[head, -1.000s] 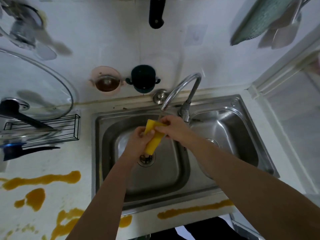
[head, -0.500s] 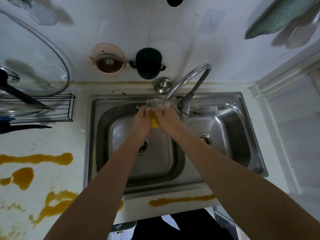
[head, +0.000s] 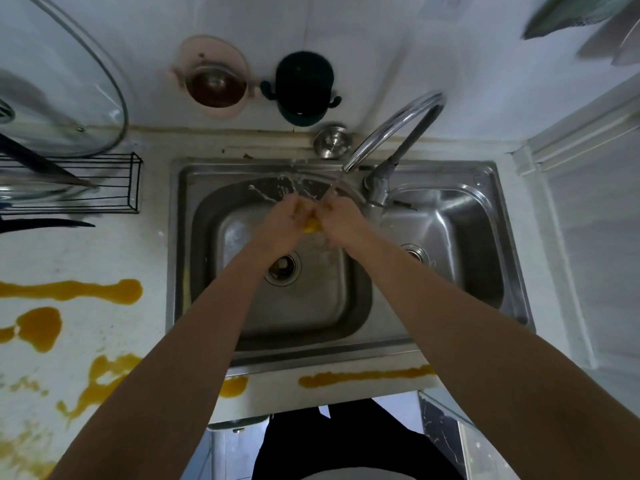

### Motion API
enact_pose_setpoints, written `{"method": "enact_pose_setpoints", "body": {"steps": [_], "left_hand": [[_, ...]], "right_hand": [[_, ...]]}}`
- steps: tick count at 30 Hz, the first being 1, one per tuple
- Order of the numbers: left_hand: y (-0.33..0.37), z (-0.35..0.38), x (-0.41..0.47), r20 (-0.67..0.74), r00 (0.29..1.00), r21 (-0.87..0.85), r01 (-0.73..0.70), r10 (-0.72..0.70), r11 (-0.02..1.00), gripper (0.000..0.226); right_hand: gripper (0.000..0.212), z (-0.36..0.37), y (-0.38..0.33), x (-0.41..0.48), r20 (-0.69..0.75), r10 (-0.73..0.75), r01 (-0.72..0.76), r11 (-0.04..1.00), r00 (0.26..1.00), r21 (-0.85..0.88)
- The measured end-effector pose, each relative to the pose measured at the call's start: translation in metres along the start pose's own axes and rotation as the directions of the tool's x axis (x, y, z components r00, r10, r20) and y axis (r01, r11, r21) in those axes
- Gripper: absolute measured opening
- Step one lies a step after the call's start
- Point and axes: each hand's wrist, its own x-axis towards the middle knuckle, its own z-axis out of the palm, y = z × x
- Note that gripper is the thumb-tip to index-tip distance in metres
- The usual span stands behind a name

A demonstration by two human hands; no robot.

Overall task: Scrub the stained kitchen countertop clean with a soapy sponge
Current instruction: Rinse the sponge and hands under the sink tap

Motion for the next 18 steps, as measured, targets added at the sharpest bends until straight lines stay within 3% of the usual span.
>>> {"method": "enact_pose_setpoints", "body": {"steps": [3,7,10,12,14,16,18], "left_hand": [[0.006,0.005,-0.005,-0.018,0.999,0.136,0.051,-0.049,0.989,0.043],[0.013,0.017,-0.008,-0.118,0.972,0.078,0.215,-0.205,0.973,0.051],[0.011,0.024,-0.010,-0.056,0.953,-0.215,0.280,-0.298,0.936,0.035],[0.001,0.020,-0.013,-0.006,0.945,-0.483,0.284,-0.328,0.828,0.032],[-0.006,0.015,-0.017,-0.001,0.961,-0.544,0.232,-0.277,0.806,0.026],[-0.005,0.015,-0.019,-0.041,0.971,-0.414,0.199,-0.236,0.888,0.021],[0.001,0.015,-0.017,-0.127,0.974,-0.237,0.156,-0.189,0.959,0.015]], "right_hand": [[0.034,0.004,0.007,0.003,-0.021,0.034,-0.034,0.999,0.999,-0.007],[0.043,0.009,0.017,-0.001,-0.057,0.079,-0.076,0.995,0.995,0.064],[0.026,0.011,0.021,-0.009,0.031,0.191,-0.187,0.889,0.981,0.418],[0.026,0.005,0.025,-0.012,0.123,0.175,-0.214,0.781,0.977,0.587],[0.024,-0.002,0.028,-0.013,0.071,0.126,-0.144,0.859,0.990,0.491],[0.013,-0.005,0.028,-0.010,-0.021,0.046,-0.038,0.958,0.999,0.286],[0.017,-0.004,0.020,-0.007,-0.074,-0.052,0.057,0.995,0.996,0.076]]}}
